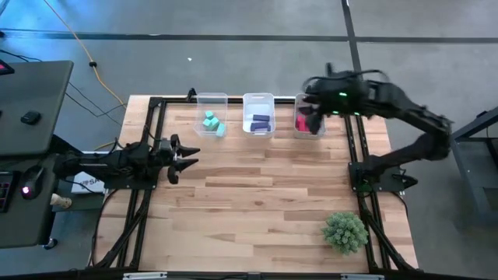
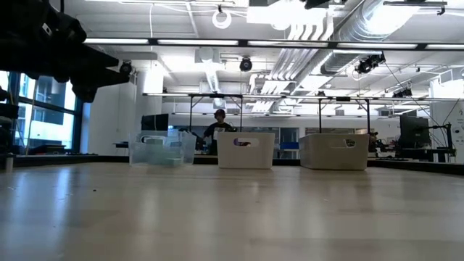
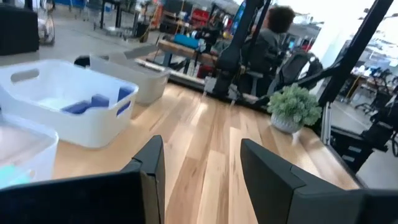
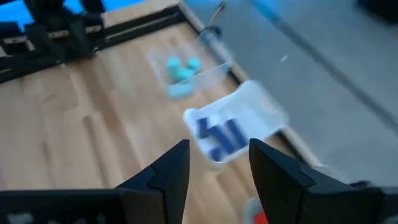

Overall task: Sort & place blocks by color
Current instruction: Return to Home Position

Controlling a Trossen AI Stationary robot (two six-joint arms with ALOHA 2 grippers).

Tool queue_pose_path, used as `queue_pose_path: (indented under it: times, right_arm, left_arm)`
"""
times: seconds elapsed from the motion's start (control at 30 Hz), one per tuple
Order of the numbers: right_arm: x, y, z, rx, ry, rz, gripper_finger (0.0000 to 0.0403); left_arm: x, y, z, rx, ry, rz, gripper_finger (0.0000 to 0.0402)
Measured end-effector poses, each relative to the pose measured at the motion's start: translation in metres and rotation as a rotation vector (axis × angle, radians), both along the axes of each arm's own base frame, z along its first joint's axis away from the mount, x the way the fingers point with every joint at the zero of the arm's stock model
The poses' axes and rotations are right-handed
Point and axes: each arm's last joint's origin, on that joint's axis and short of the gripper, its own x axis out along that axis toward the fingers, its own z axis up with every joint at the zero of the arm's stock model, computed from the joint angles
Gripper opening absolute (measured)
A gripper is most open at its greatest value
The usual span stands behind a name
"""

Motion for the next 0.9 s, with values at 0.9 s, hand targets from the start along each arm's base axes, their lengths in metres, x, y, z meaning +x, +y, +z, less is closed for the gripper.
queue_pose_path:
  times: [0.9]
  right_arm:
    - [-0.114,0.043,-0.196,0.039,-0.587,0.04,0.0156]
  left_arm:
    - [0.0,0.0,-0.001,-0.002,0.008,-0.001,0.0131]
